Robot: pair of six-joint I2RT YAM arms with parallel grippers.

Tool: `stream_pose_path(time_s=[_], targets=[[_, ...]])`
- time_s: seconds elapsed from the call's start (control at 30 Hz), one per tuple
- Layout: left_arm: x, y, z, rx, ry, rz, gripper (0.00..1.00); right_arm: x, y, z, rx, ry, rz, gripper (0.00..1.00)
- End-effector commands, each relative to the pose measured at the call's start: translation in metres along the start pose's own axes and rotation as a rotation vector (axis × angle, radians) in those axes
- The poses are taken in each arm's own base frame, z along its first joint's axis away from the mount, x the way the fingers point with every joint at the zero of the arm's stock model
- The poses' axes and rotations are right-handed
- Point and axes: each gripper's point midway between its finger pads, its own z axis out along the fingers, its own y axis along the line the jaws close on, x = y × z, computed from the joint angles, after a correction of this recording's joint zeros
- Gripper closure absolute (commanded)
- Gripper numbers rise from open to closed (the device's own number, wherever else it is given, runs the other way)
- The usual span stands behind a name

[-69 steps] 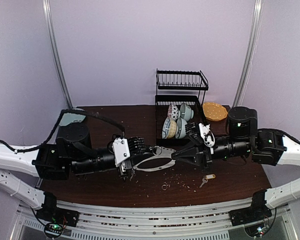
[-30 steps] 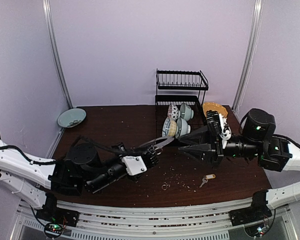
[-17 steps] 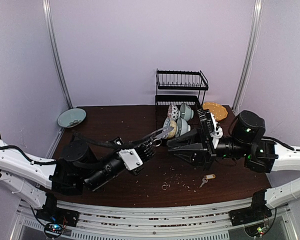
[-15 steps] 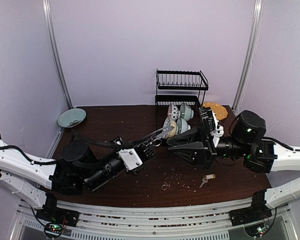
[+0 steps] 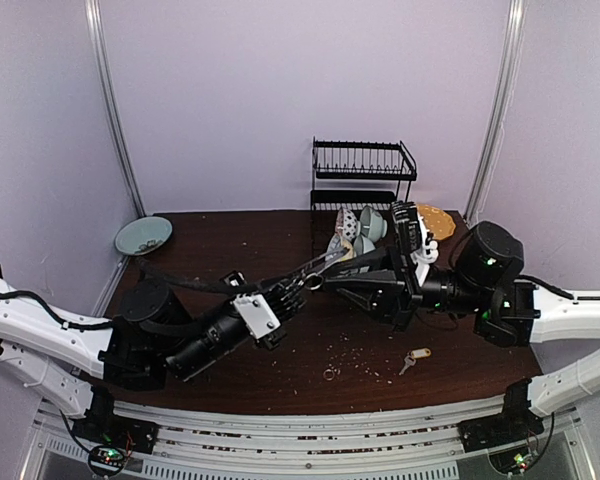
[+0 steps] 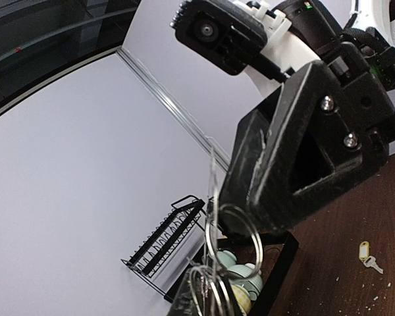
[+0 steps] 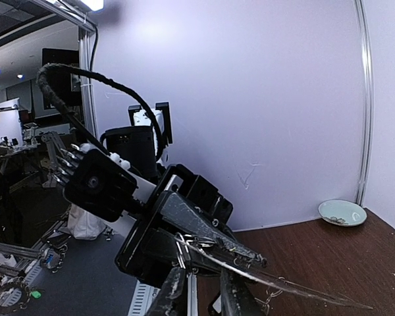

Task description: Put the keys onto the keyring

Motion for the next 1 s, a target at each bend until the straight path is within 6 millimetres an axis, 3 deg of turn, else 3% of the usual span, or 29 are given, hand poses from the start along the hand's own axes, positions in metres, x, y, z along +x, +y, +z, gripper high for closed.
stream_pose_path(time_s=[0.0,0.3,0.53,0.67,0.83,0.97], targets=[[-0.018,0.008,-0.001,-0.037,-0.070,-0.032,1.00,-0.005,-0.004,0.006,0.018,-0.026,0.014,0.79],[-0.004,0.007,0.003,-0.083,-0.011,0.028,1.00,-0.008,0.002,0.009,-0.022,-0.034,0.030,0.74],[0.001,0.005,0.000,-0.107,0.002,0.102,1.00,-0.004,0.002,0.010,-0.026,-0.025,0.028,0.99],[-0.011,0.011,-0.018,-0.091,-0.103,0.085,1.00,0.003,0.000,0.006,-0.011,-0.005,0.009,1.00],[-0.018,-0.007,-0.032,0.018,-0.194,0.159,1.00,0.008,0.020,0.005,-0.122,0.024,-0.034,1.00],[-0.018,-0.018,-0.051,0.030,-0.282,0.341,1.00,0.019,0.021,0.000,-0.122,0.065,-0.099,1.00]])
